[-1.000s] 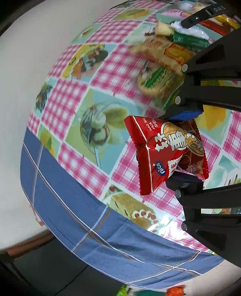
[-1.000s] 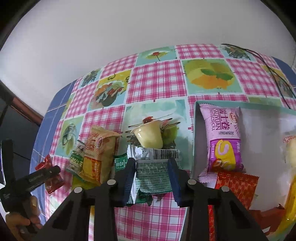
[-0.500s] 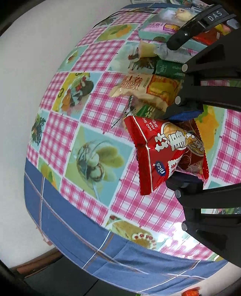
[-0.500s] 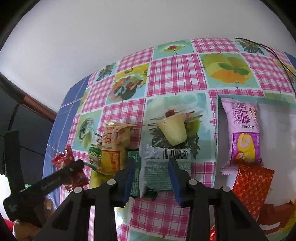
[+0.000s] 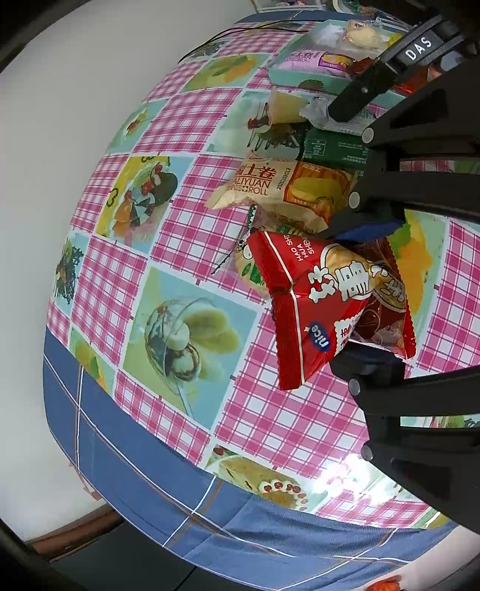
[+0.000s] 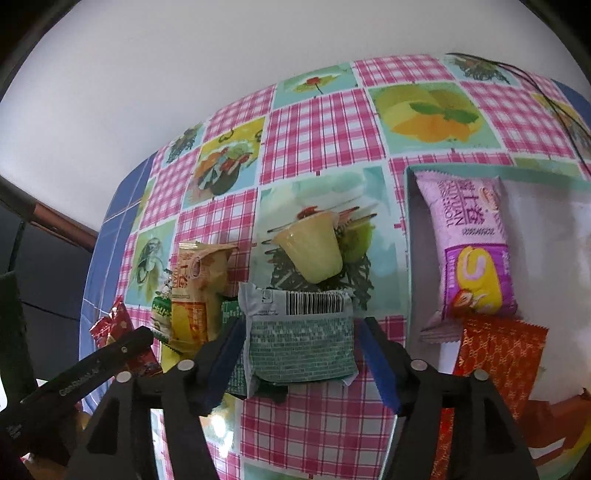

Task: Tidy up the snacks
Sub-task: 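Lift the 'nice' packet with the left tool while the right lifts the green-white packet, then carry both packets over the white tray and open both tools to drop them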

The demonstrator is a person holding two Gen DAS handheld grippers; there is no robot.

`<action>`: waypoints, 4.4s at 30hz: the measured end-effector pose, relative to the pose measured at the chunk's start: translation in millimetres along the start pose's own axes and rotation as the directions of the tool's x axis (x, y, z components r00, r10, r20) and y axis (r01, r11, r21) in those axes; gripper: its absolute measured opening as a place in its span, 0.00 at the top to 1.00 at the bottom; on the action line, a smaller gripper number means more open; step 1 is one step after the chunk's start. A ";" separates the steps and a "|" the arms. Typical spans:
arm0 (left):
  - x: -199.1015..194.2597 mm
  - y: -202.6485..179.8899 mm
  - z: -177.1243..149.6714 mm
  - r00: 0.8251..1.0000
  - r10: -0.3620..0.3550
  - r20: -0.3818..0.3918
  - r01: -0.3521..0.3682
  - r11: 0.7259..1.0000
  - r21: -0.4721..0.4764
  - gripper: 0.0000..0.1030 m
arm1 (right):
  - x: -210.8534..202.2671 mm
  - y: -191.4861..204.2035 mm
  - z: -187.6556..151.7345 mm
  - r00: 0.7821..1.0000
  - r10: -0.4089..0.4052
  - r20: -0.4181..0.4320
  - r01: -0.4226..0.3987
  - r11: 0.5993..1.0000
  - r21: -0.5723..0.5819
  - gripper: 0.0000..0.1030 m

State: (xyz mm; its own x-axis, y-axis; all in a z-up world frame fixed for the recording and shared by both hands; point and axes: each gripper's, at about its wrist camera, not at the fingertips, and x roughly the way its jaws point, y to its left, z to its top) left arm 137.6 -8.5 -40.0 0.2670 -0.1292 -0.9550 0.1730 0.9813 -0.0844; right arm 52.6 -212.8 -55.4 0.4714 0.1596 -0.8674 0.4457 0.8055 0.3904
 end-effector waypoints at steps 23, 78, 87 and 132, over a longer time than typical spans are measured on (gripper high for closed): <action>-2.3 -6.2 -0.4 1.000 -0.003 0.007 0.003 0.999 0.033 0.53 | -11.8 1.1 -8.3 0.999 -0.045 0.004 0.045 0.999 0.011 0.42; -36.0 -280.1 -92.6 0.989 -0.127 0.068 0.062 0.801 0.596 0.52 | -141.7 -185.0 -18.1 0.935 -0.339 0.105 0.275 0.880 0.387 0.41; -34.7 -281.8 -94.5 0.990 -0.133 0.047 0.077 0.790 0.609 0.52 | -140.6 -182.5 -17.2 0.934 -0.344 0.101 0.283 0.880 0.383 0.41; -40.9 -170.3 -46.0 0.993 -0.097 0.061 0.074 0.950 0.303 0.19 | -130.3 -139.9 -22.1 0.919 -0.389 0.064 0.365 0.901 0.237 0.28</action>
State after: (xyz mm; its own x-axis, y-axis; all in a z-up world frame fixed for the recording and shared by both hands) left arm 53.6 -163.7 0.4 0.3059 -0.2319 -0.9234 0.4712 0.8796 -0.0648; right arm -88.0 -333.7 -3.9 0.3087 -0.2033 -0.9292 0.7534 0.6486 0.1084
